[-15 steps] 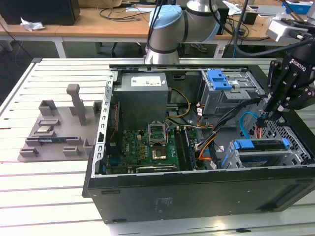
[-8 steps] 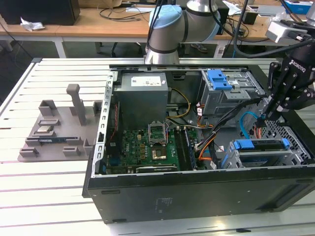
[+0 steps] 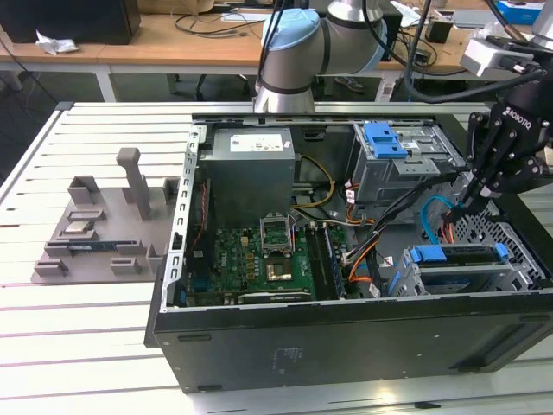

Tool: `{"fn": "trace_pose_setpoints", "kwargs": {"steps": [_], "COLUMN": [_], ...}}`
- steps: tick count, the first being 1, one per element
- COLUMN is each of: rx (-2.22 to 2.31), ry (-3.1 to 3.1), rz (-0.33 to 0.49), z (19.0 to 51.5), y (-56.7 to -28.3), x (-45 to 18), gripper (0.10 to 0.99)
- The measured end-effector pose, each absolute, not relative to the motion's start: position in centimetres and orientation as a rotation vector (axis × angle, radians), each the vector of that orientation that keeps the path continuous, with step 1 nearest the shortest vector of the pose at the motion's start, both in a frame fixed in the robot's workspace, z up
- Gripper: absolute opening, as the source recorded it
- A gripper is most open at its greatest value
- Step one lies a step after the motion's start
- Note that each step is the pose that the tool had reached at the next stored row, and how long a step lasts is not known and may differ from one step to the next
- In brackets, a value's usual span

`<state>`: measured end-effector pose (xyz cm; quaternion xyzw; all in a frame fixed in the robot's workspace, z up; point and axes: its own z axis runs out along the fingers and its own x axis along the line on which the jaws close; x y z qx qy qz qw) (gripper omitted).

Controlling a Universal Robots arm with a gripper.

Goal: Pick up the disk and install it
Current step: 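Insert the first disk wire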

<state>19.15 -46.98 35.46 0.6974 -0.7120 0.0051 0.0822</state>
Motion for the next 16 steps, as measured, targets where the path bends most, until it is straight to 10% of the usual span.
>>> {"fn": "trace_pose_setpoints", "kwargs": {"steps": [16], "rx": [2.112], "ry": [-2.151], "rz": [-0.043], "z": [35.1], "y": [-52.1], "x": [18.5], "gripper": [0.165]}}
